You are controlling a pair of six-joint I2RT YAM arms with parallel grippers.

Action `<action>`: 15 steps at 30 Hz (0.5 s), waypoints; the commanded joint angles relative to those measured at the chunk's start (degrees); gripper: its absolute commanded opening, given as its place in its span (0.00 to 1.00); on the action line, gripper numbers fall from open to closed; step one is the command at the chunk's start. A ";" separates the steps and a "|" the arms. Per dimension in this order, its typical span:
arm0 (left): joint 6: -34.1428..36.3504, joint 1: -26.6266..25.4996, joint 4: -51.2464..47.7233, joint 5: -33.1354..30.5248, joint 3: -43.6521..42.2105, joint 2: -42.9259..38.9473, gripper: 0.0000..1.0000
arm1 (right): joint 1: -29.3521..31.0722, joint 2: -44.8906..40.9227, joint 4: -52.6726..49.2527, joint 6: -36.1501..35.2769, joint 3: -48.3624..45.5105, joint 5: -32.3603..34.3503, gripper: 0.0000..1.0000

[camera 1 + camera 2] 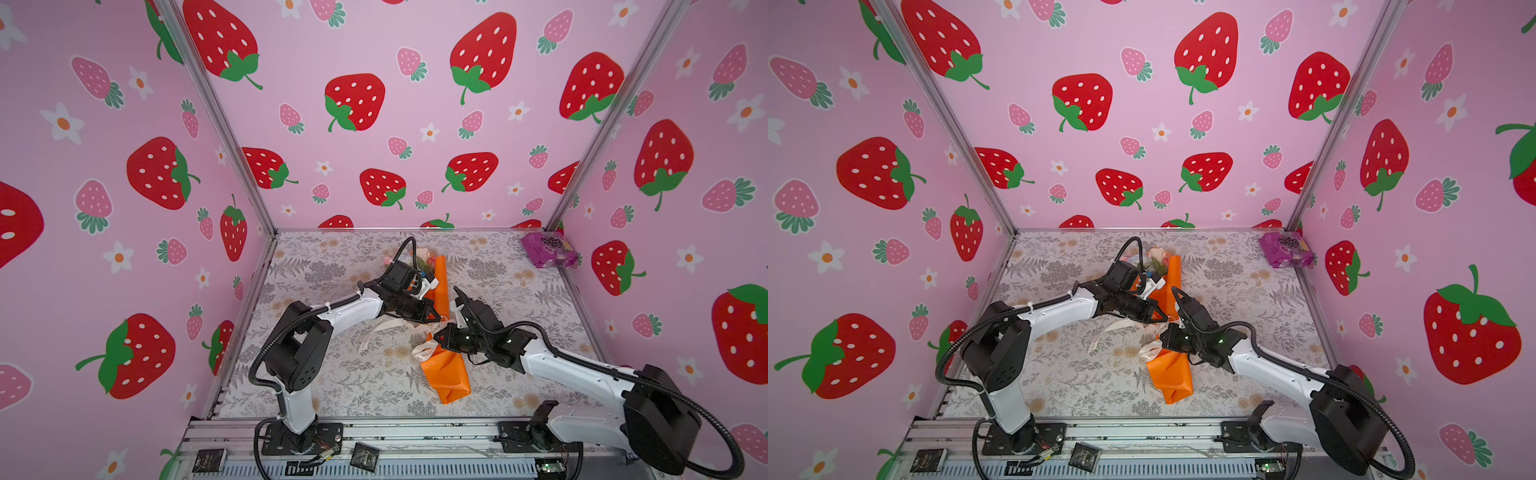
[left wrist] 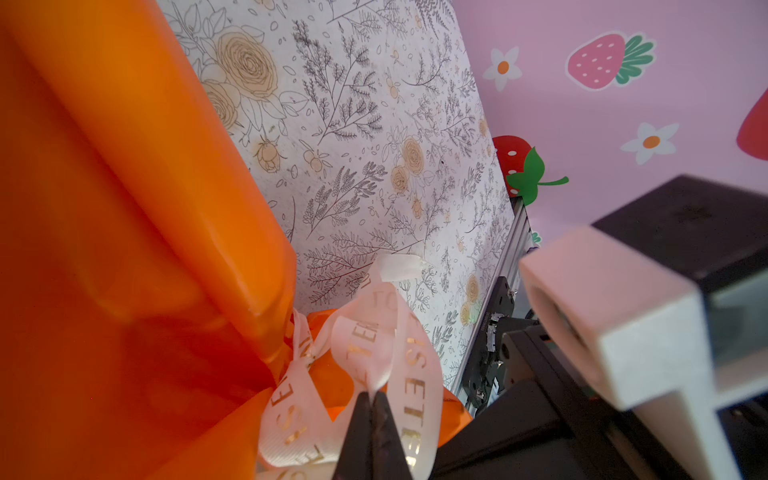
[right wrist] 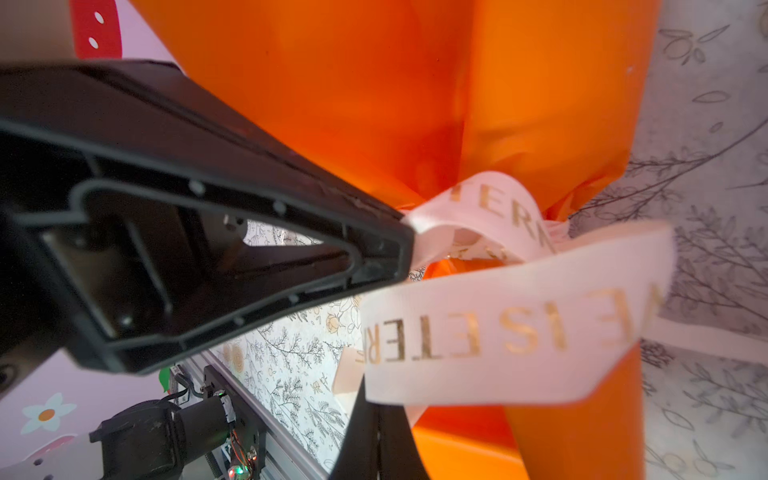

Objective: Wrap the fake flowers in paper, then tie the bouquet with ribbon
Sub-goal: 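Draw both grippers apart from the knot to tighten the bow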

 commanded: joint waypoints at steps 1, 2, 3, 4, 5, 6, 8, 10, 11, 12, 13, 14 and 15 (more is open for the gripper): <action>0.92 0.25 -0.51 -0.88 0.76 -2.42 0.00 | -2.59 -0.57 -8.05 -4.80 2.38 -1.19 0.05; 1.04 0.45 -0.82 -1.28 0.61 -2.58 0.00 | -3.61 -0.37 -9.77 -6.51 2.94 -1.79 0.05; 1.24 0.41 -1.12 -1.87 0.38 -2.70 0.00 | -4.68 -0.17 -10.55 -8.00 3.27 -2.82 0.04; 1.33 0.52 -1.16 -2.22 0.16 -2.86 0.00 | -5.39 0.06 -10.82 -8.77 3.43 -3.80 0.05; 1.42 0.54 -1.19 -2.46 -0.03 -2.93 0.00 | -6.13 0.17 -10.87 -9.50 3.62 -4.76 0.05; 1.53 0.58 -1.50 -3.01 -0.25 -3.10 0.00 | -6.94 0.46 -11.06 -10.39 3.80 -5.99 0.05; 1.90 0.61 -1.75 -4.23 -0.79 -3.66 0.00 | -8.68 0.62 -11.73 -10.96 4.24 -6.51 0.06; 2.48 0.64 -2.47 -4.42 -0.83 -3.70 0.00 | -10.02 0.74 -11.47 -12.17 4.60 -8.16 0.05; 2.88 0.77 -3.35 -4.90 -0.59 -3.68 0.00 | -10.64 1.20 -12.11 -13.40 5.16 -8.92 0.05; 3.25 0.77 -3.95 -5.59 -0.69 -3.91 0.00 | -11.40 1.98 -13.64 -14.74 6.23 -9.04 0.07; 3.35 0.76 -3.84 -5.88 -1.09 -4.30 0.00 | -11.95 2.75 -15.65 -15.99 7.36 -8.92 0.09; 3.37 0.78 -3.45 -6.03 -1.62 -4.67 0.00 | -12.37 3.38 -17.29 -17.20 8.44 -8.62 0.09; 3.35 0.85 -3.26 -5.99 -1.87 -4.74 0.00 | -12.71 3.77 -17.84 -18.01 9.00 -8.77 0.10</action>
